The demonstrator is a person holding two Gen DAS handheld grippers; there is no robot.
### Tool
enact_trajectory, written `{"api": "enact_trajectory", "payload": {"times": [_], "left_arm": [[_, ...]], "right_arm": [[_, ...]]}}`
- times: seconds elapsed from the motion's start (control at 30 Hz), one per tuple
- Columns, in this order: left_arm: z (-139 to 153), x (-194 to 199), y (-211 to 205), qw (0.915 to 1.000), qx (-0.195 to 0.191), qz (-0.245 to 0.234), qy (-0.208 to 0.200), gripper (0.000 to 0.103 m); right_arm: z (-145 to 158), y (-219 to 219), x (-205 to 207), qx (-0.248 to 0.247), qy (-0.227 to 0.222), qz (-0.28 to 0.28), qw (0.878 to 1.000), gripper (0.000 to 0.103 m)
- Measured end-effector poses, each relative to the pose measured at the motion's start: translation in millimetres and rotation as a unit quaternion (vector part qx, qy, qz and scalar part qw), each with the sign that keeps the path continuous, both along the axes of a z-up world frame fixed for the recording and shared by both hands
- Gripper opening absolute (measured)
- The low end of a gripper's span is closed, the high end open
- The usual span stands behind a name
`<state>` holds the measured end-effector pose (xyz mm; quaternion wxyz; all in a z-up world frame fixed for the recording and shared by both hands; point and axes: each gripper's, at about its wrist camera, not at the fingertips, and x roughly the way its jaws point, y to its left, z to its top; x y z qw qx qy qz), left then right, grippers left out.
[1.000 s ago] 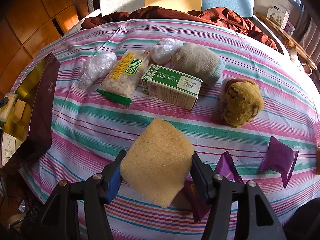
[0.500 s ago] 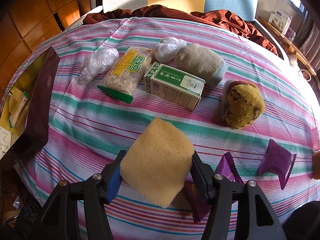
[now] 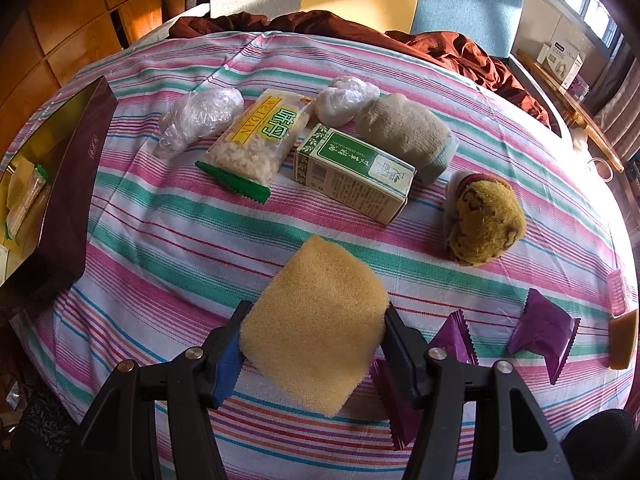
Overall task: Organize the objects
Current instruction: 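Lower the WEIDAN packet into the gold tray and open the left tool, then carry the yellow sponge into the gold tray and release it with the right tool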
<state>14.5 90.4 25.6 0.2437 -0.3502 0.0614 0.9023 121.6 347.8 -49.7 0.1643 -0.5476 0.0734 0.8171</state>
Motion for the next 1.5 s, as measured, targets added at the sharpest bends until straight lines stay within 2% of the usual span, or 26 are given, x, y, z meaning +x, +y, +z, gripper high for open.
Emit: {"api": "enact_trajectory", "payload": {"times": [0.23, 0.37, 0.5, 0.57, 0.63, 0.73, 0.93, 1.0, 1.07, 1.13, 1.3, 1.5], "left_arm": [[-6, 8, -3, 1.0000, -0.002, -0.007, -0.002, 0.073], [-8, 7, -7, 1.0000, 0.001, -0.004, -0.007, 0.073], [-2, 2, -18, 0.9999, 0.014, 0.007, -0.002, 0.074], [3, -3, -28, 0.9995, 0.026, 0.020, 0.000, 0.083], [9, -10, -43, 0.9984, 0.038, 0.041, 0.004, 0.084], [18, -20, -69, 0.9958, 0.048, 0.076, 0.015, 0.084], [19, -38, -120, 0.9867, 0.062, 0.150, 0.014, 0.084], [16, -40, -130, 0.9841, 0.064, 0.166, 0.010, 0.085], [12, -43, -136, 0.9827, 0.064, 0.174, 0.004, 0.086], [8, -43, -138, 0.9823, 0.064, 0.176, 0.000, 0.086], [4, -43, -130, 0.9841, 0.063, 0.166, -0.004, 0.086], [5, -38, -110, 0.9886, 0.058, 0.139, -0.008, 0.086]], "right_arm": [[13, -15, -7, -0.017, 0.034, 0.011, 0.999, 0.062], [33, -41, -15, -0.035, 0.077, 0.035, 0.996, 0.062], [58, -79, -29, -0.069, 0.128, 0.081, 0.986, 0.062], [69, -105, -37, -0.079, 0.147, 0.114, 0.979, 0.062], [77, -133, -47, -0.090, 0.159, 0.148, 0.972, 0.062], [74, -175, -65, -0.105, 0.153, 0.201, 0.962, 0.063], [44, -244, -93, -0.134, 0.115, 0.279, 0.944, 0.068], [32, -260, -96, -0.156, 0.098, 0.301, 0.936, 0.071], [24, -271, -96, -0.159, 0.086, 0.313, 0.932, 0.081], [19, -273, -93, -0.163, 0.082, 0.317, 0.931, 0.086], [24, -261, -83, -0.167, 0.090, 0.306, 0.933, 0.087], [40, -232, -71, -0.143, 0.114, 0.267, 0.946, 0.087]]}}
